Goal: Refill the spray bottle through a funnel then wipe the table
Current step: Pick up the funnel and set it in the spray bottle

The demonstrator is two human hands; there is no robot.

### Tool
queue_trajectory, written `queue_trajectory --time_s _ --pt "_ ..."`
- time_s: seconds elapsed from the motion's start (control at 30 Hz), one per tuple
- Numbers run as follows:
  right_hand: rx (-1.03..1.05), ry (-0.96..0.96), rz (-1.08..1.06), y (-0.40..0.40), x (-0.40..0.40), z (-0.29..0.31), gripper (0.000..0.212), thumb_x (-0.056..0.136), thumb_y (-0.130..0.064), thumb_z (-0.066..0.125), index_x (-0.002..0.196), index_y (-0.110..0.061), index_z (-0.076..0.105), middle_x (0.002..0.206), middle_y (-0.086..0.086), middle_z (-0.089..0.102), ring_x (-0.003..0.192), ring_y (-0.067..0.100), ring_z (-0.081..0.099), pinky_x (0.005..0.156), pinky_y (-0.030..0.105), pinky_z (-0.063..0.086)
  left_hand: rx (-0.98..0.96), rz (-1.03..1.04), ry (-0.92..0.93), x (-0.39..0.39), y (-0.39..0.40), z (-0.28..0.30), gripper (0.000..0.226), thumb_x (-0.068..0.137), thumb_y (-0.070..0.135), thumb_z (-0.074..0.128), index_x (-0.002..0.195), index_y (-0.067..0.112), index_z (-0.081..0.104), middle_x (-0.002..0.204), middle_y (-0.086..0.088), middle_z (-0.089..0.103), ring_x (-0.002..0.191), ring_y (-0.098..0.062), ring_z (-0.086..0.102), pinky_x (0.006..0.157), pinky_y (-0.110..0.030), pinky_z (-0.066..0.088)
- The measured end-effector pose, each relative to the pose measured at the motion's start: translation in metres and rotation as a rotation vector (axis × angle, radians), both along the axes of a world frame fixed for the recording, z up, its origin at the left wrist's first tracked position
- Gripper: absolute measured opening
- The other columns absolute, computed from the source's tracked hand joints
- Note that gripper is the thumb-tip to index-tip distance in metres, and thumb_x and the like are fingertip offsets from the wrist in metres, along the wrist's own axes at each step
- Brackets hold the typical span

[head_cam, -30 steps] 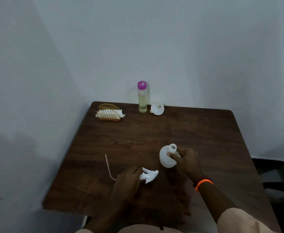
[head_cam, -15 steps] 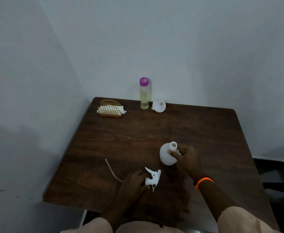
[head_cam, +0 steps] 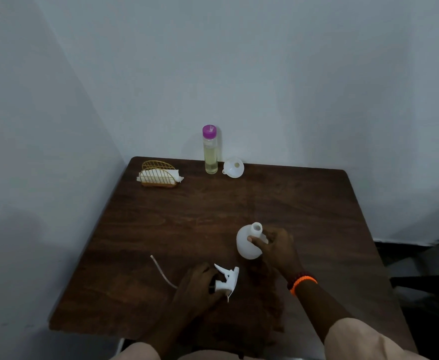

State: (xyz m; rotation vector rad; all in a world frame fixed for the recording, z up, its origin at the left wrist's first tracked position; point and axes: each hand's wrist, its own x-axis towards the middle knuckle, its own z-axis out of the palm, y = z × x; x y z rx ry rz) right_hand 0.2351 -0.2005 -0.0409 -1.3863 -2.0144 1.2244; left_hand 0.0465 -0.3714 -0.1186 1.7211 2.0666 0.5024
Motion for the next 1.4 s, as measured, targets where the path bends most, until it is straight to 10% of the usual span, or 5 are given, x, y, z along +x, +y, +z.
queue_trajectory --time_s 0.23,0.5,0.8,1.03,1.4 --pt "-0.033 -0.133 0.049 0.011 0.009 -0.017 0.075 0.066 -0.069 0.074 0.129 -0.03 0.066 0.126 -0.007 0.067 0.119 0.014 0.06 0.095 0.038 0.055 0.085 0.079 -0.1 0.001 0.035 0.032 0.053 0.095 0.062 0.042 0.075 0.018 0.064 0.074 0.007 0.057 0.072 -0.006 0.052 0.071 -0.02 0.037" --pt "-0.13 -0.125 0.117 0.03 0.039 0.016 0.101 0.056 -0.04 0.09 0.144 -0.007 0.052 0.145 0.007 0.057 0.133 0.02 0.056 0.114 0.04 0.044 0.13 0.124 -0.203 -0.022 0.095 0.047 0.02 0.101 0.027 0.053 0.105 0.017 0.07 0.101 0.004 0.068 0.097 -0.01 0.06 0.091 -0.029 0.047" --pt "-0.014 -0.288 0.051 0.123 0.016 0.018 0.021 0.083 -0.027 0.079 0.091 -0.007 0.075 0.085 0.006 0.077 0.081 0.017 0.073 0.08 0.042 0.06 -0.032 0.382 -0.313 -0.059 0.182 0.047 0.023 0.095 0.022 0.066 0.117 0.016 0.068 0.118 -0.002 0.069 0.105 -0.011 0.061 0.085 -0.02 0.04" --pt "0.082 -0.238 0.019 0.189 -0.067 -0.006 0.014 0.088 -0.022 0.072 0.097 -0.013 0.079 0.096 0.006 0.078 0.089 0.021 0.071 0.082 0.032 0.055 -0.073 0.525 -0.368 -0.087 0.273 0.036 0.034 0.098 0.022 0.06 0.131 0.015 0.065 0.135 -0.008 0.065 0.124 -0.028 0.061 0.109 -0.04 0.047" --pt "0.125 -0.125 0.014 0.251 -0.14 -0.021 0.024 0.093 -0.012 0.068 0.112 0.002 0.072 0.107 0.021 0.074 0.101 0.032 0.067 0.089 0.035 0.048 -0.058 0.617 -0.461 -0.103 0.333 -0.029 0.035 0.087 0.033 0.047 0.108 0.017 0.069 0.102 -0.009 0.074 0.093 -0.031 0.072 0.085 -0.048 0.06"
